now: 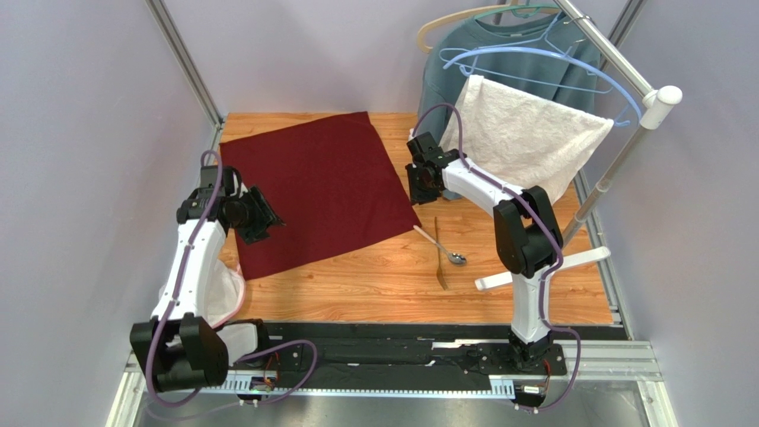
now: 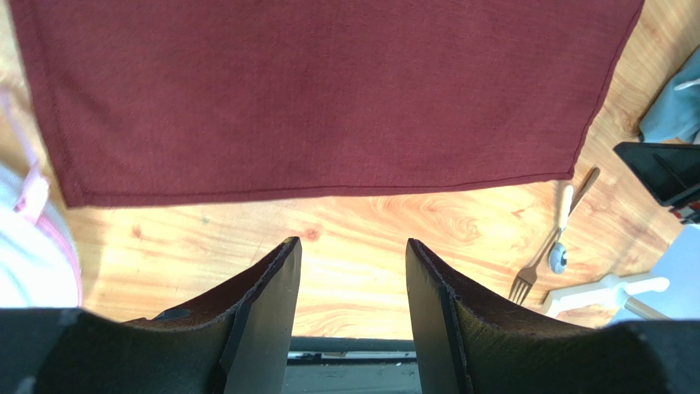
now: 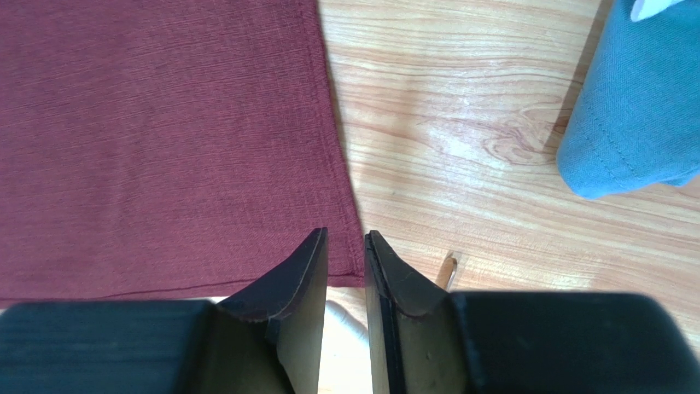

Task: Fold the napkin into a case and place the utensils inside
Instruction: Flatten out the crumpled napkin at the center of the board, then pick up the flattened napkin from the center of the board.

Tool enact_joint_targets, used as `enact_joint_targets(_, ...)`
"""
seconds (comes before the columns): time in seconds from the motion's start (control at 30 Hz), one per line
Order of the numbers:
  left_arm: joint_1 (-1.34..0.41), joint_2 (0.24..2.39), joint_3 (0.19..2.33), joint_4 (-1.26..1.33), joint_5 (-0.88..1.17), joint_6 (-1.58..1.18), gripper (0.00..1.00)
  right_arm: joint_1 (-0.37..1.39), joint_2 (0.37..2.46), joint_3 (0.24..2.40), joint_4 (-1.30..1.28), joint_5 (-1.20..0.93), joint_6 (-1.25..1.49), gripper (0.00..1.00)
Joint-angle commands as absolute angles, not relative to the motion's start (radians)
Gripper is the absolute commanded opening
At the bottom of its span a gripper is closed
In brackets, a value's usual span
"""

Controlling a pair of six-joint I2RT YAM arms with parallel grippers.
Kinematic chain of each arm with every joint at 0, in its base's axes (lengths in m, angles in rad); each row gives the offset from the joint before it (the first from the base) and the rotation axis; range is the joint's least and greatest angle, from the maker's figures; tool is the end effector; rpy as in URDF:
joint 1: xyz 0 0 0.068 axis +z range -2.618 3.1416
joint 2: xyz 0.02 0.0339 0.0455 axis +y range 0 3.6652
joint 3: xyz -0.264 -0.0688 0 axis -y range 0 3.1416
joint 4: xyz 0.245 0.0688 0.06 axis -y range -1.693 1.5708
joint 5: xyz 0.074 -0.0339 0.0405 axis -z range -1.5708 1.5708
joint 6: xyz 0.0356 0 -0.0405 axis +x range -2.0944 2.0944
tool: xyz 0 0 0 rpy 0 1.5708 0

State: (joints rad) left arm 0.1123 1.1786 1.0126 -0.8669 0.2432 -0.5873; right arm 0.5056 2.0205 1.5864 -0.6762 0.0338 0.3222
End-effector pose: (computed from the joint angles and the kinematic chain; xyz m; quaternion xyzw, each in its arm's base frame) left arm 0.2258 0.0168 0.2829 -0.2977 0.9100 -0.1757 0.2288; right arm 0.3776 0.2077 0.2045 -0.0853 0.9697 0.0767 0.2155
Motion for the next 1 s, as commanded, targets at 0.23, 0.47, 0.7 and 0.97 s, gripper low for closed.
enact_joint_targets(0.23,0.14,1.098,0.994,-0.93,0.242,-0.606,0.59,0.529,2.033,1.525,-0.672,0.064,0.336,0.3)
enact_joint_targets(0.47,0.147,1.089,0.986,-0.928,0.226,-0.612,0.63,0.54,2.032,1.482,-0.669,0.066,0.341,0.33)
enact_joint_targets(0.7,0.156,1.109,0.988,-0.94,0.216,-0.629,0.7,0.555,2.062,1.44,-0.644,0.098,0.357,0.4)
enact_joint_targets(0.97,0.205,1.157,0.985,-0.942,0.192,-0.693,0.77,0.601,2.121,1.45,-0.632,0.27,0.39,0.26)
